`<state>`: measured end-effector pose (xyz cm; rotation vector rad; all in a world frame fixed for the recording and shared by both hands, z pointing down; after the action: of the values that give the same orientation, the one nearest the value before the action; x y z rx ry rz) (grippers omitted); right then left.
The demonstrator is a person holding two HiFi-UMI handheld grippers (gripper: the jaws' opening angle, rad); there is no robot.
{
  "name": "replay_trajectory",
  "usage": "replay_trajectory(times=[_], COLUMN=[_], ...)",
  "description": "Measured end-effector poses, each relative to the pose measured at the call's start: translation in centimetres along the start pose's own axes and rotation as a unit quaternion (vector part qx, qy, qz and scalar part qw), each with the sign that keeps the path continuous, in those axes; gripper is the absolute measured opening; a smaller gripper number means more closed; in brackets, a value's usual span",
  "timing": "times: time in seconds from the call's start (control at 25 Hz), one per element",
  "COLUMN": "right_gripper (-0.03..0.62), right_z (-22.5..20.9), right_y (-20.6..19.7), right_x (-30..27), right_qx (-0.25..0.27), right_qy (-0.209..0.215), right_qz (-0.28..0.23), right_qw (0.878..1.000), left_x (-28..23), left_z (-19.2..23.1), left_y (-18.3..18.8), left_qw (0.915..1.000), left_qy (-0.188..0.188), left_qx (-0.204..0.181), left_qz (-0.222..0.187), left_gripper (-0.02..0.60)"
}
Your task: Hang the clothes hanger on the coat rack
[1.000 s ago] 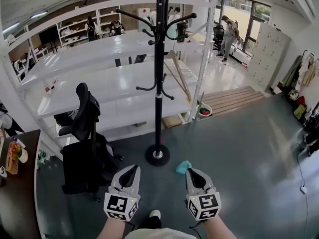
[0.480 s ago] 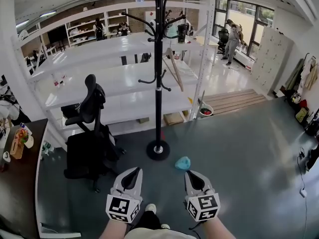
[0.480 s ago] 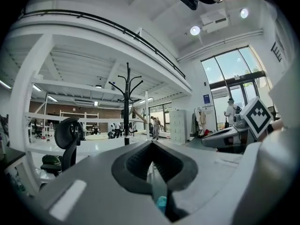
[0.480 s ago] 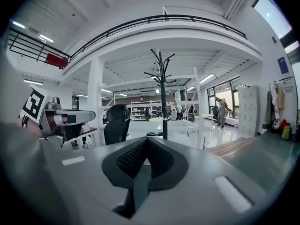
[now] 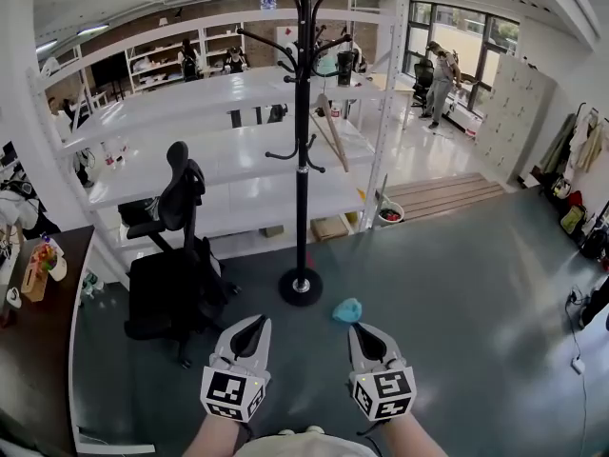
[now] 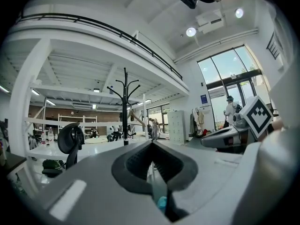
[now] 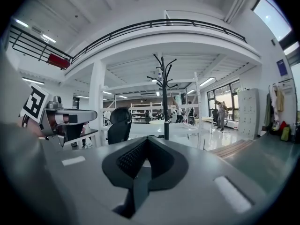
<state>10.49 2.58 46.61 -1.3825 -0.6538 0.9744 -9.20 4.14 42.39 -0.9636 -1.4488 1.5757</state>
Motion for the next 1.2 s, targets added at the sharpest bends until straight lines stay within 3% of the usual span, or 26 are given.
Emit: replay_trajectory(times=[0.44,1.2], right_gripper=[0.026,0.025], right_z=[2.2,2.7], right_y=[1.3,2.7], right_x=[0.0,-0.6], right_qx=[0.015,0.010], right_qy=[-0.031,-0.052], right_qz=[-0.011,-0.012], right_qw=[0.999,0.999], left_x=[0.9,1.3], left_z=[1.2,3.2], left_y=[0.6,0.8], left_qw=[0.9997,0.9994], left_qy=[-0.023,-0.032], left_qx=[0.004,0.010], left_qz=[-0.004,0.003], left_gripper=[0.000,0.000])
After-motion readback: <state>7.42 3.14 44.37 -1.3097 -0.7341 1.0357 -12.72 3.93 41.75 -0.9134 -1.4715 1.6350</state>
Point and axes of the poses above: the fingertips, and each gripper's own axes: x backward along the fingers, z to its left, y out of its top, the point moved 4 cm from there along x, backward along the fingers, and after that the axes turned 9 degrees about x, right-handed, at the moved point
